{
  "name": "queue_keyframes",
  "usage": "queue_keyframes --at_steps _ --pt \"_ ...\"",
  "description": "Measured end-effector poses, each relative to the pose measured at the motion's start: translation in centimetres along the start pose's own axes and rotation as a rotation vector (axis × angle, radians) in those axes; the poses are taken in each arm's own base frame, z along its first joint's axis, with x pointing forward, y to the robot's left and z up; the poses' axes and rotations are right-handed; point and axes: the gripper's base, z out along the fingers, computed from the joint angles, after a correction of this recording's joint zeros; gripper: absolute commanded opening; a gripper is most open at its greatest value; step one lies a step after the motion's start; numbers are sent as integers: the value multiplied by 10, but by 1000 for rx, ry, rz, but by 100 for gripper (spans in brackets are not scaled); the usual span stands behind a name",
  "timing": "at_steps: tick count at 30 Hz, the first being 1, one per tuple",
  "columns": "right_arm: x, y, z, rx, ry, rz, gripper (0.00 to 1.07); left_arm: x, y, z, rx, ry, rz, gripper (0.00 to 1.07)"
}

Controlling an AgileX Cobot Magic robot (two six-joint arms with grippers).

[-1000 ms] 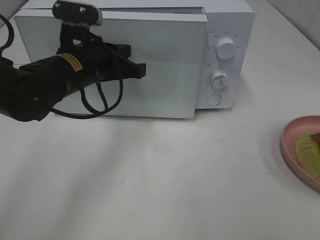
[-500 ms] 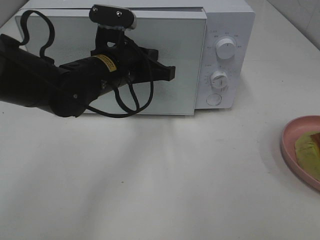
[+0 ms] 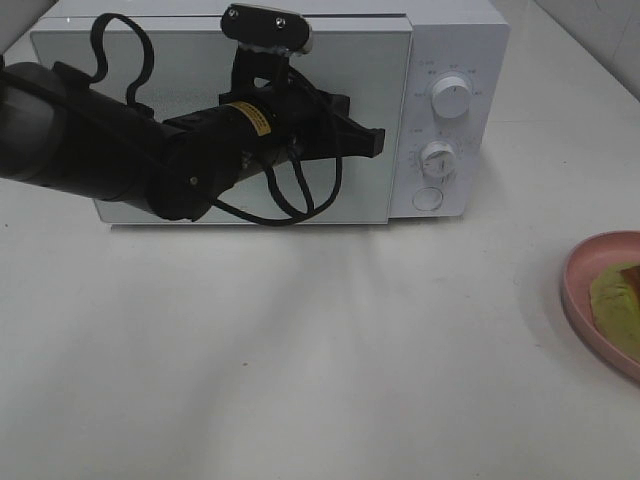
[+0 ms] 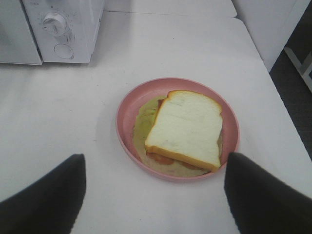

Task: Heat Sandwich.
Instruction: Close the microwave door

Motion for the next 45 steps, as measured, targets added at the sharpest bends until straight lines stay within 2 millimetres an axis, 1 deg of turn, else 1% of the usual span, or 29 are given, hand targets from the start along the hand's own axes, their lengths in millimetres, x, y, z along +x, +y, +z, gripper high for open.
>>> queue_keyframes --at_steps 5,10,12,14,18,45 --pt "0 0 0 0 0 0 75 1 -3 5 9 0 5 0" --pt "0 0 0 0 0 0 75 3 -2 6 0 3 -5 0" --pt "0 0 0 0 0 0 75 4 -2 7 -5 1 -10 0" --pt "0 0 0 0 0 0 75 3 6 9 -27 1 -24 0" --pt "0 0 0 0 -1 0 75 4 6 11 -25 12 -8 0" --pt "0 0 0 0 -1 0 75 3 6 10 -22 36 -1 0"
